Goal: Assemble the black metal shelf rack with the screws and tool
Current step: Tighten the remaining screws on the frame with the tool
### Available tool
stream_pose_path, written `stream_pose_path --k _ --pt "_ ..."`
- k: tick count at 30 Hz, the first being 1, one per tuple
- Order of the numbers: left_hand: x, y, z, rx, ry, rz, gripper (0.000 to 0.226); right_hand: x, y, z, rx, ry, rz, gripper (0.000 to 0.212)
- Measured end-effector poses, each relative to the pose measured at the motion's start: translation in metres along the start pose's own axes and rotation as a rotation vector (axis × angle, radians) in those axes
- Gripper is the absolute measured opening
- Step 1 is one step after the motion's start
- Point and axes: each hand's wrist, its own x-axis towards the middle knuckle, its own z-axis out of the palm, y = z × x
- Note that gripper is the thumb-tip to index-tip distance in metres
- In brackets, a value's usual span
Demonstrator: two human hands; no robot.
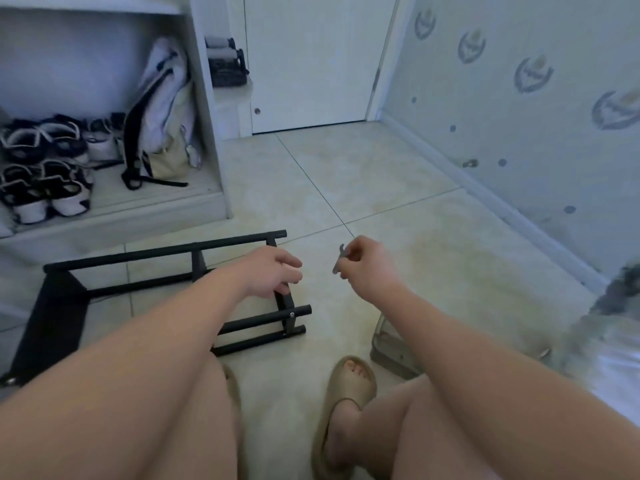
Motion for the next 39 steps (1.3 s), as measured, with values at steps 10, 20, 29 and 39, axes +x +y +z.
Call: stream_pose_path --k 10,20,29,39 --pt "-0.044 -0.018 -0.021 0.001 0.001 0.058 0.021 -0.024 -0.039 0.033 0.123 -0.154 -0.002 0.02" --pt "-0.029 -0.03 -0.031 0.02 0.126 0.127 0.007 -0.016 -0.035 0.052 0.173 -0.245 0.046 0.01" --pt "0.007 -0.022 -0.027 0.047 0.191 0.179 0.011 0.01 -0.021 0.055 0.104 -0.303 0.039 0.01" --pt "0.057 -0.028 -0.045 0.336 0.103 0.141 0.012 0.061 -0.001 0.086 0.008 -0.339 0.035 0.011"
